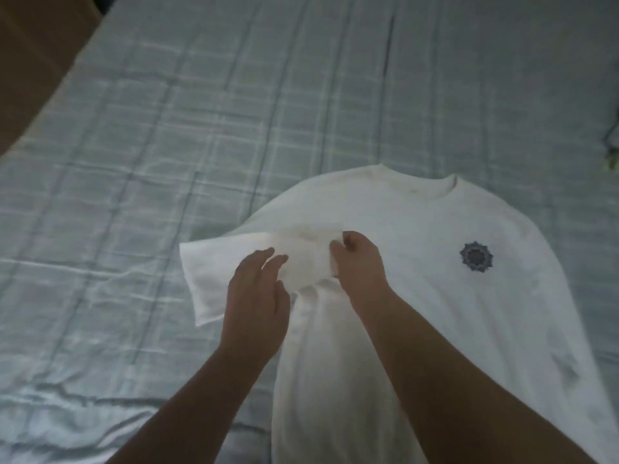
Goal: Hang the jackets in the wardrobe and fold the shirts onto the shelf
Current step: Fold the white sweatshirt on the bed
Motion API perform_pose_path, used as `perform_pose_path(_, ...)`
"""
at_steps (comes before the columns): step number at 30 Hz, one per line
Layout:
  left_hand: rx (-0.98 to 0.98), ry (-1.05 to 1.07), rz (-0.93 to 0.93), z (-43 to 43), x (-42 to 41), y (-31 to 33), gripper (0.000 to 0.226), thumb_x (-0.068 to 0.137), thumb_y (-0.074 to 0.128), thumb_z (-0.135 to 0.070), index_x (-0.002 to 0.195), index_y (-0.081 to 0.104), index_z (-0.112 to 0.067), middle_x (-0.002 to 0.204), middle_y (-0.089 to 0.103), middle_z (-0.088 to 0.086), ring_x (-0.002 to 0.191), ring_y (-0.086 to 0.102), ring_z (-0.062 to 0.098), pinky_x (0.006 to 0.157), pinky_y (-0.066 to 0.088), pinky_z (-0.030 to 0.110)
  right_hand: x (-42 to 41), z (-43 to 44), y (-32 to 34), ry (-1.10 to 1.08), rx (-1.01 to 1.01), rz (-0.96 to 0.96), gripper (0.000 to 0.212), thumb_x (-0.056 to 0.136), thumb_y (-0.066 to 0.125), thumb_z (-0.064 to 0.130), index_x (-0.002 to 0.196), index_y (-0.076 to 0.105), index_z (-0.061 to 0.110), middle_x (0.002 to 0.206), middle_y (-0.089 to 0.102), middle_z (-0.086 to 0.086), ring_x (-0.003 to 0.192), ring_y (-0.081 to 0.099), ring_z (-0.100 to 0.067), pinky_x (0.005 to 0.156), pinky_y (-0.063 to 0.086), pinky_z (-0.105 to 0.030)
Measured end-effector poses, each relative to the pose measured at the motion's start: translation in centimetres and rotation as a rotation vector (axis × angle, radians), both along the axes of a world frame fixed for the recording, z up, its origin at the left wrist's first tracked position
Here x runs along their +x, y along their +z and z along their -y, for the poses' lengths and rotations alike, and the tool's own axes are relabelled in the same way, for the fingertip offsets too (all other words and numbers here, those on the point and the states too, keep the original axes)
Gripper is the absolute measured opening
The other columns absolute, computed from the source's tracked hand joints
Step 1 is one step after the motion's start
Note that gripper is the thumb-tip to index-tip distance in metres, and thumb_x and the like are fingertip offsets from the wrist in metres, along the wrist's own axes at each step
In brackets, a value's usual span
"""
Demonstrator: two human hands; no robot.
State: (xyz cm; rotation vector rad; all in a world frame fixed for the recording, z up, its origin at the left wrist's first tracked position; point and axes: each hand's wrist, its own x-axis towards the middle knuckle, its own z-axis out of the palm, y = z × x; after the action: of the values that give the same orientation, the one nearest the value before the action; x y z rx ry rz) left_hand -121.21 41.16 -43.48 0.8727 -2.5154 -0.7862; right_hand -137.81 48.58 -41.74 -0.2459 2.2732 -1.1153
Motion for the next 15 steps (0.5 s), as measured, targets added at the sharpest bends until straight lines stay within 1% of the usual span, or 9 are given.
perform_pose_path(2, -0.052, -0.107, 0.153, -2.1, -3.7, -0.9, 0.050, 0.096, 0.040, -0.022, 0.143, 0.051, -0.010, 0.150, 0.045, 0.017, 0.143, 0.035, 0.035, 0.115, 0.032, 0.050, -2.9, -3.1, -0.1, -0.075, -0.076, 0.019, 0.023, 0.089, 0.055, 0.019, 0.066, 0.058, 0.017, 0.062, 0.057, 0.000, 0.065, 0.056, -0.018, 0.070, 0.052, -0.038)
perform_pose_path(4, -0.043, -0.177, 0.300, -4.4, -7.4, -1.7, 0.057, 0.101, 0.024, -0.037, 0.153, 0.036, -0.017, 0.160, 0.031, 0.014, 0.150, 0.022, 0.035, 0.117, 0.025, 0.055, -5.7, -6.3, -0.1, -0.118, -0.104, 0.018, 0.019, 0.091, 0.054, 0.020, 0.076, 0.064, 0.012, 0.073, 0.066, -0.009, 0.067, 0.059, -0.018, 0.071, 0.053, -0.039)
perform_pose_path(6, -0.050, -0.249, 0.398, -6.8, -11.0, -2.5, 0.061, 0.101, 0.011, -0.047, 0.158, 0.022, -0.027, 0.165, 0.018, 0.009, 0.153, 0.010, 0.030, 0.121, 0.015, 0.055, -8.5, -9.4, -0.2, -0.155, -0.110, 0.003, 0.018, 0.092, 0.054, 0.019, 0.082, 0.065, 0.008, 0.081, 0.068, -0.013, 0.074, 0.064, -0.027, 0.074, 0.054, -0.040)
perform_pose_path(7, -0.057, -0.272, 0.427, -8.0, -12.7, -2.9, 0.062, 0.100, 0.008, -0.050, 0.159, 0.017, -0.030, 0.166, 0.013, 0.007, 0.154, 0.006, 0.029, 0.122, 0.012, 0.054, -10.0, -10.9, -0.3, -0.179, -0.116, -0.004, 0.019, 0.093, 0.054, 0.018, 0.083, 0.065, 0.007, 0.081, 0.068, -0.014, 0.077, 0.065, -0.032, 0.074, 0.054, -0.042)
perform_pose_path(8, -0.061, -0.285, 0.449, -9.1, -14.4, -3.3, 0.063, 0.100, 0.005, -0.052, 0.159, 0.013, -0.032, 0.167, 0.010, 0.006, 0.154, 0.003, 0.028, 0.122, 0.009, 0.053, -11.5, -12.3, -0.5, -0.200, -0.121, -0.017, 0.019, 0.093, 0.054, 0.018, 0.083, 0.065, 0.006, 0.080, 0.067, -0.015, 0.076, 0.064, -0.032, 0.073, 0.054, -0.041)
perform_pose_path(10, -0.070, -0.303, 0.474, -11.2, -17.5, -3.9, 0.065, 0.098, 0.002, -0.055, 0.159, 0.009, -0.033, 0.167, 0.007, 0.005, 0.154, 0.000, 0.027, 0.122, 0.008, 0.053, -14.4, -15.3, -0.9, -0.225, -0.096, -0.068, 0.022, 0.095, 0.053, 0.020, 0.082, 0.063, 0.006, 0.074, 0.064, -0.009, 0.068, 0.057, -0.022, 0.067, 0.049, -0.036)
perform_pose_path(11, -0.080, -0.315, 0.481, -12.3, -19.0, -4.3, 0.066, 0.097, 0.001, -0.055, 0.159, 0.007, -0.033, 0.167, 0.006, 0.004, 0.154, -0.001, 0.026, 0.122, 0.007, 0.053, -15.8, -16.7, -1.2, -0.224, -0.073, -0.096, 0.024, 0.096, 0.052, 0.022, 0.081, 0.062, 0.007, 0.073, 0.062, -0.007, 0.067, 0.055, -0.017, 0.067, 0.047, -0.034)
perform_pose_path(13, -0.091, -0.342, 0.491, -14.3, -21.8, -4.9, 0.066, 0.097, -0.001, -0.056, 0.159, 0.003, -0.034, 0.168, 0.001, 0.003, 0.154, -0.005, 0.025, 0.122, 0.003, 0.052, -18.6, -19.3, -1.9, -0.228, -0.045, -0.118, 0.024, 0.096, 0.050, 0.024, 0.080, 0.061, 0.010, 0.075, 0.064, -0.006, 0.068, 0.058, -0.017, 0.063, 0.047, -0.030)
perform_pose_path(15, -0.099, -0.358, 0.500, -16.1, -24.3, -5.7, 0.065, 0.097, 0.000, -0.056, 0.158, 0.000, -0.035, 0.168, -0.002, 0.003, 0.154, -0.008, 0.024, 0.123, 0.001, 0.051, -21.0, -21.6, -2.7, -0.252, -0.001, -0.136, 0.023, 0.096, 0.048, 0.024, 0.076, 0.056, 0.017, 0.071, 0.060, 0.000, 0.066, 0.055, -0.015, 0.057, 0.042, -0.024)
